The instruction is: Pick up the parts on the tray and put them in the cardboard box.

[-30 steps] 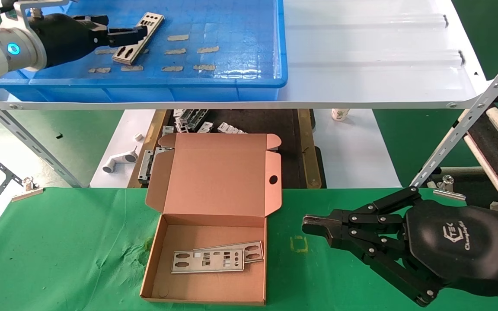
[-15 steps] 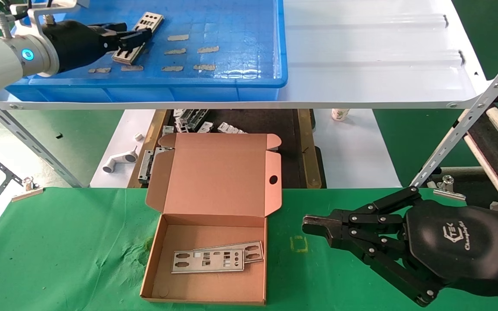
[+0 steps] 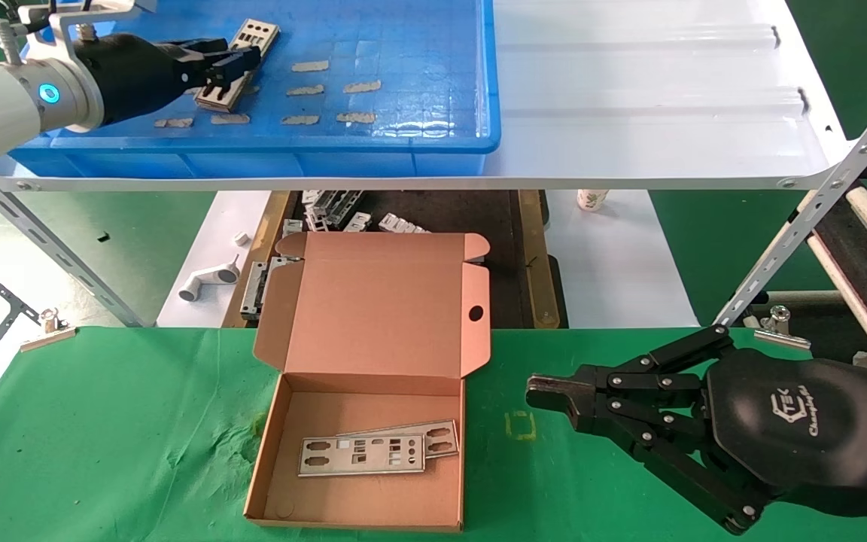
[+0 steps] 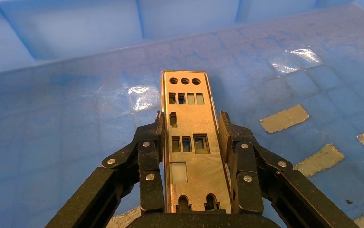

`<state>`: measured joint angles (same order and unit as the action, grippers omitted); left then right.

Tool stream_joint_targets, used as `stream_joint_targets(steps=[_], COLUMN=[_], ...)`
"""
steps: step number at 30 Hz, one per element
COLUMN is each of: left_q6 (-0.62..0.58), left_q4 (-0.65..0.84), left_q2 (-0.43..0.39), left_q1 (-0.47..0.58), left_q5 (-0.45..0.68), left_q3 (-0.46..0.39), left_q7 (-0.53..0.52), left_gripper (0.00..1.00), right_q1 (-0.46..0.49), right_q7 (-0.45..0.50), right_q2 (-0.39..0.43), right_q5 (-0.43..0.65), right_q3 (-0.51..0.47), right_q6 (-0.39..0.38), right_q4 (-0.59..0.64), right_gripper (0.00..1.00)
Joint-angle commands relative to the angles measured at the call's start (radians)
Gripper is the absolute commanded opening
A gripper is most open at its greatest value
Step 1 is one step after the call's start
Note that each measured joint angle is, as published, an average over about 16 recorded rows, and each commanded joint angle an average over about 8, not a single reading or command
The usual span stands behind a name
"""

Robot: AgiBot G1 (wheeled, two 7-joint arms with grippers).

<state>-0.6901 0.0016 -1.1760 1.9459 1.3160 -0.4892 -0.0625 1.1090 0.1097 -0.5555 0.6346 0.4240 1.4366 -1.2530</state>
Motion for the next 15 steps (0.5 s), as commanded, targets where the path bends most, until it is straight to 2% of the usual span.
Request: stream_joint_targets(steps=[1, 15], left_q6=[0.000, -0.063], left_q4=[-0.001, -0.029], left_q2=[0.001, 0.027], left_q1=[0.001, 0.031], left_q5=[0.000, -0.015], left_q3=[0.000, 0.010], left_q7=[-0.001, 0.022], left_gripper=[0.00, 0.00], right_q1=[0.000, 0.000], right_q7=[0.000, 0.000], right_q2=[0.000, 0.000], right_q5=[0.000, 0.000], right_q3=[0.000, 0.000], right_q6=[0.000, 0.000], right_q4=[0.000, 0.000], right_gripper=[0.00, 0.00])
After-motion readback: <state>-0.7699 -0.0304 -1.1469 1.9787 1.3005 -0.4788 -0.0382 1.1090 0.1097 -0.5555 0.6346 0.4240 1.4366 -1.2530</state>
